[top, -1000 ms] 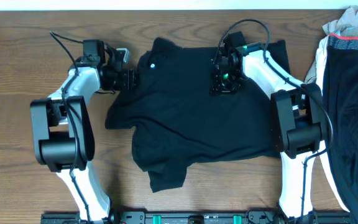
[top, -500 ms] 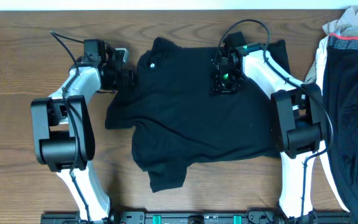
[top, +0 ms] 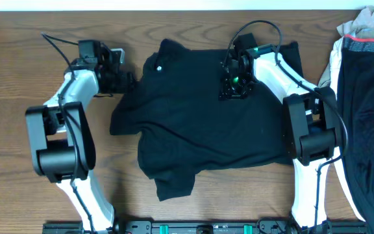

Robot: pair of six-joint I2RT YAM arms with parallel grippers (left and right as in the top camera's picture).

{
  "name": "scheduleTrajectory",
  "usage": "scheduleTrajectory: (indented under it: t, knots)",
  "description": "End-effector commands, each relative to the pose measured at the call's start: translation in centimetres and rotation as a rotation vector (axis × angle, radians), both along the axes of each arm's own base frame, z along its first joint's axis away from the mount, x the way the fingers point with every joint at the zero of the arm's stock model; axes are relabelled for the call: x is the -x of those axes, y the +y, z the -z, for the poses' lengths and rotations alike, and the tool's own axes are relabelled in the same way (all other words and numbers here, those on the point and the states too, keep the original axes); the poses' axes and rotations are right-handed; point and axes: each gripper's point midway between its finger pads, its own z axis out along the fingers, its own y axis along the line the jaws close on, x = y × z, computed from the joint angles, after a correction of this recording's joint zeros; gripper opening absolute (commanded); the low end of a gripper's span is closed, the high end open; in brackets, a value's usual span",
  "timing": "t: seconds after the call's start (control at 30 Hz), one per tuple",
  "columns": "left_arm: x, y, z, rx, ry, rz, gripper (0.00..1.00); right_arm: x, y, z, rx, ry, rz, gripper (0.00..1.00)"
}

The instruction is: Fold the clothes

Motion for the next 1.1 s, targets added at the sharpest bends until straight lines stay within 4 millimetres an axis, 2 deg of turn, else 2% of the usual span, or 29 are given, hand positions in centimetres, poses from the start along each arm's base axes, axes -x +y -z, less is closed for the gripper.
scheduleTrajectory:
  t: [0.0,0.1,0.2,0.37,0.5,0.67,0.77,0.87,0.97,1.07]
  knots:
    - [0.6,-0.5,1.5,-0.011,0.033,0.028,0.56,0.9,-0.9,1.2,0.060,0.031,0.010,0.28]
    - [0.8,-1.3,1.5,-0.016,0.036,0.060,0.56,0.9,-0.9,1.2,0.060,0.030,0.010,0.28]
    - [1.1,-2.3,1.9,-0.022,0.042,0.096,0.44,0.9,-0.9,1.2,0.060,0.030,0.010,0.29]
    - [1.7,-3.5,3.2,-0.039,0.070,0.131,0.30,0.9,-0.9,1.2,0.060,0.030,0.010,0.29]
    - [1.9,-3.0,3.7,-0.072,0.089,0.111,0.06,0.9,-0.9,1.2,0.060,0.031,0.010,0.30]
    - [0.5,-1.9,1.4,-0.072,0.034,0.068,0.06,0.9,-0.9,1.2,0.060,0.030,0.010,0.30]
    - [-1.0,-0.4,-0.6,-0.099,-0.019,0.029,0.06,0.9,-0.9,1.2,0.060,0.030,0.010,0.30]
    - [-1.9,0.7,-1.6,-0.111,-0.042,-0.004,0.06,0.9,-0.9,1.2,0.060,0.030,0.010,0.30]
    - [-0.6,0.0,-1.5,-0.059,0.013,0.016,0.06,0.9,-0.9,1.2,0.060,0.030,0.010,0.31]
    - [1.2,-1.4,-1.2,0.001,0.087,0.043,0.11,0.9,-0.9,1.2,0.060,0.030,0.013,0.31]
